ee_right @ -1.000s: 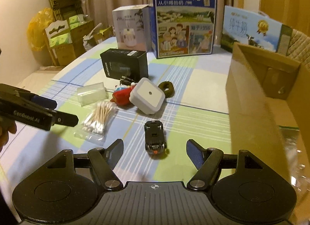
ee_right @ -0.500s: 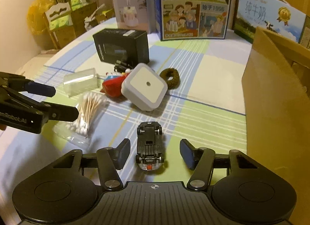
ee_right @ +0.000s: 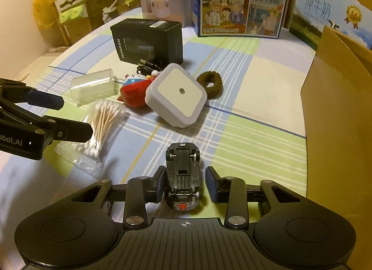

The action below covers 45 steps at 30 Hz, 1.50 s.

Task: Organize objects
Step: 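Move the right gripper to the black toy car and grasp it, then lift the toy car with the right gripper while the left gripper grasps the cotton swab bag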

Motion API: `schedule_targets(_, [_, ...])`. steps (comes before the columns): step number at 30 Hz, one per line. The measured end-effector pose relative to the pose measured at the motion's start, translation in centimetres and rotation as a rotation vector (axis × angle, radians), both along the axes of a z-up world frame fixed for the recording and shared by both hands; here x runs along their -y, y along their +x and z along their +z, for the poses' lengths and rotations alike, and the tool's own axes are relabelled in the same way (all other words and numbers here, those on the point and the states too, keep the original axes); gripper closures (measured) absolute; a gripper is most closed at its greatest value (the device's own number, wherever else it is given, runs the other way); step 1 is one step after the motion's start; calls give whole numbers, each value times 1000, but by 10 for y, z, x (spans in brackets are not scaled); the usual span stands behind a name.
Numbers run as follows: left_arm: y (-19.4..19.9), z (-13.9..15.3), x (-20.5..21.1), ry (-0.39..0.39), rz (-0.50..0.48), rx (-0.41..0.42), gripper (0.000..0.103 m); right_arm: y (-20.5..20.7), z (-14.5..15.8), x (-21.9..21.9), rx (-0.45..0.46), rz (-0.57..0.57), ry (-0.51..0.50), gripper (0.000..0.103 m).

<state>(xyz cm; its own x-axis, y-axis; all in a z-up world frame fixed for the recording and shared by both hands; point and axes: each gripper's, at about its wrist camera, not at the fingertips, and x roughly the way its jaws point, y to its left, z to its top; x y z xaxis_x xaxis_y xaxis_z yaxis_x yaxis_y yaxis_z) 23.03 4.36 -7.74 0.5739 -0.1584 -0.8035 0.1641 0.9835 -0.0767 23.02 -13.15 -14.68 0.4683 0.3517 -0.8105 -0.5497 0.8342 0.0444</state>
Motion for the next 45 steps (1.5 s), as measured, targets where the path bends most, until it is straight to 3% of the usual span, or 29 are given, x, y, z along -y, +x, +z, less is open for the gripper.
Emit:
schedule_targets(7, [9,-8,1,-7,7,-23,26,2,13,7,10,-59,42,74])
schedule_targets(11, [15,-14,5,-6,-3,-54,43,5,21,11,21,-85,62,74])
schedule_targets(14, [17,-16,8,-5,-9,-60,48,6,22,12,19,-90,66,74])
schedule_targets(22, [24,-27,13,28,-16,-87,49,10,7,12,-72,-92,20,74])
schedule_targets(26, [25,-29,14,45,-24,-85,49,10,6,14,-68,-87,23,73])
schedule_targets(31, [25,-29,14,50,-27,-85,49,11,5,13,-42,-87,21,66])
schedule_targets(39, [25,-30,15,64,-33,-83,52,9,3,5,-35,-65,6,66])
schedule_targets(42, [25,-30,16,76,-35,-77,59,9,1,6,-21,-78,4,75])
schedule_targets(45, [25,-29,16,78,-44,-67,76,7,2,4,-24,-82,5,76])
